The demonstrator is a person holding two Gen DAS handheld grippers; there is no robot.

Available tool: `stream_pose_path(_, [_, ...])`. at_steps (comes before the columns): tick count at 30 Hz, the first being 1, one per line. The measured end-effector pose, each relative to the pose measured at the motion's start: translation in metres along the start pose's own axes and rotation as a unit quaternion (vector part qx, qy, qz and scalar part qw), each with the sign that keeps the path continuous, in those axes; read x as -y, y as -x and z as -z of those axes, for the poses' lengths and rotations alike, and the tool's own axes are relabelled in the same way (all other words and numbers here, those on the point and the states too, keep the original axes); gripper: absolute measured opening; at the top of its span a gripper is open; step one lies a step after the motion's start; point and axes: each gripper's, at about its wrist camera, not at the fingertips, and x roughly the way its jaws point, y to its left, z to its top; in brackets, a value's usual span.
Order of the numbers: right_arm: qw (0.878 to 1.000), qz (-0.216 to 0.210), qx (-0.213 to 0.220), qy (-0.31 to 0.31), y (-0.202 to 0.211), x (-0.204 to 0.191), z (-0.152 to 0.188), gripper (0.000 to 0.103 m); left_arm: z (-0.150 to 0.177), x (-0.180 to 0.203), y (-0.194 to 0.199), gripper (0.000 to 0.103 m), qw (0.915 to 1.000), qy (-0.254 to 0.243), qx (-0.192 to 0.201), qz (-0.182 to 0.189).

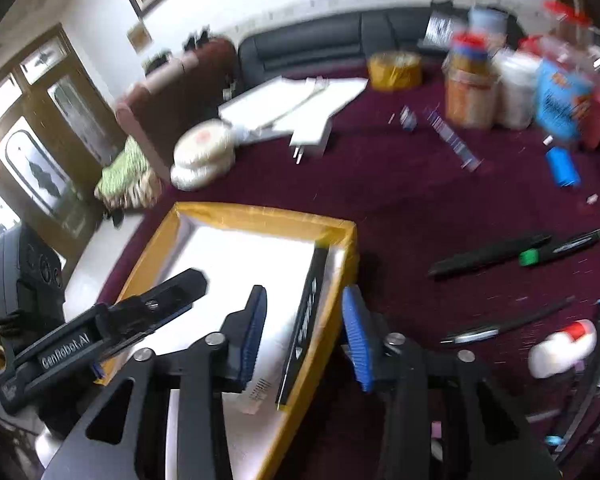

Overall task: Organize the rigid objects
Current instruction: 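Carry the glue bottle into the yellow-rimmed box with left tool while right tool drops a black marker there, then grasp a pink-ended black marker with left tool while right tool grasps the white pill bottle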

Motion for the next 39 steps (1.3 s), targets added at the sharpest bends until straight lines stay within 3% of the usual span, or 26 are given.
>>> stream_pose_path(3, [0.997, 0.040, 0.068, 0.007, 0.043, 0.021, 0.008, 0.052, 0.008, 0.025, 0.020, 0.075, 0.9993, -0.032, 0.011, 0.012])
stream_pose_path(4, [0.995, 0.055, 0.088, 0.007, 0.053, 0.029, 0.012, 0.062, 0.014, 0.037, 0.025, 0.075, 0.9985, -0.050, 0.015, 0.015])
stream_pose_path(5, [0.992, 0.071, 0.107, 0.004, 0.063, 0.039, 0.016, 0.065, 0.021, 0.050, 0.028, 0.075, 0.9974, -0.068, 0.016, 0.014])
stream_pose_path(7, [0.985, 0.103, 0.135, -0.017, 0.083, 0.073, 0.029, 0.065, 0.035, 0.073, 0.027, 0.075, 0.9947, -0.101, 0.009, 0.016])
stream_pose_path(11, [0.977, 0.139, 0.145, -0.077, 0.098, 0.135, 0.050, 0.065, 0.075, 0.119, 0.006, 0.075, 0.9831, -0.176, -0.046, 0.023])
stream_pose_path(15, [0.963, 0.173, 0.149, -0.142, 0.100, 0.198, 0.074, 0.065, 0.117, 0.147, -0.029, 0.075, 0.9713, -0.220, -0.090, 0.010])
stream_pose_path(18, [0.960, 0.166, 0.149, -0.171, 0.102, 0.226, 0.090, 0.065, 0.137, 0.164, -0.051, 0.075, 0.9578, -0.268, -0.105, -0.012])
stream_pose_path(20, [0.958, 0.154, 0.148, -0.192, 0.102, 0.238, 0.097, 0.065, 0.146, 0.176, -0.062, 0.075, 0.9429, -0.315, -0.103, -0.035])
stream_pose_path(22, [0.956, 0.132, 0.156, -0.209, 0.107, 0.246, 0.098, 0.065, 0.154, 0.186, -0.074, 0.069, 0.9228, -0.369, -0.091, -0.063])
stream_pose_path(23, [0.956, 0.130, 0.160, -0.210, 0.108, 0.247, 0.100, 0.065, 0.154, 0.188, -0.078, 0.063, 0.9177, -0.381, -0.086, -0.071])
stream_pose_path(28, [0.961, 0.111, 0.152, -0.205, 0.103, 0.247, 0.102, 0.065, 0.154, 0.186, -0.116, 0.031, 0.9045, -0.399, -0.112, -0.102])
stream_pose_path(30, [0.961, 0.107, 0.154, -0.202, 0.104, 0.246, 0.103, 0.065, 0.158, 0.183, -0.118, 0.018, 0.9065, -0.398, -0.112, -0.086])
stream_pose_path(34, [0.961, 0.103, 0.155, -0.204, 0.105, 0.245, 0.106, 0.065, 0.162, 0.182, -0.107, 0.014, 0.9079, -0.392, -0.129, -0.071])
stream_pose_path(39, [0.960, 0.093, 0.152, -0.218, 0.103, 0.250, 0.107, 0.065, 0.170, 0.176, -0.088, 0.016, 0.9224, -0.354, -0.146, -0.052])
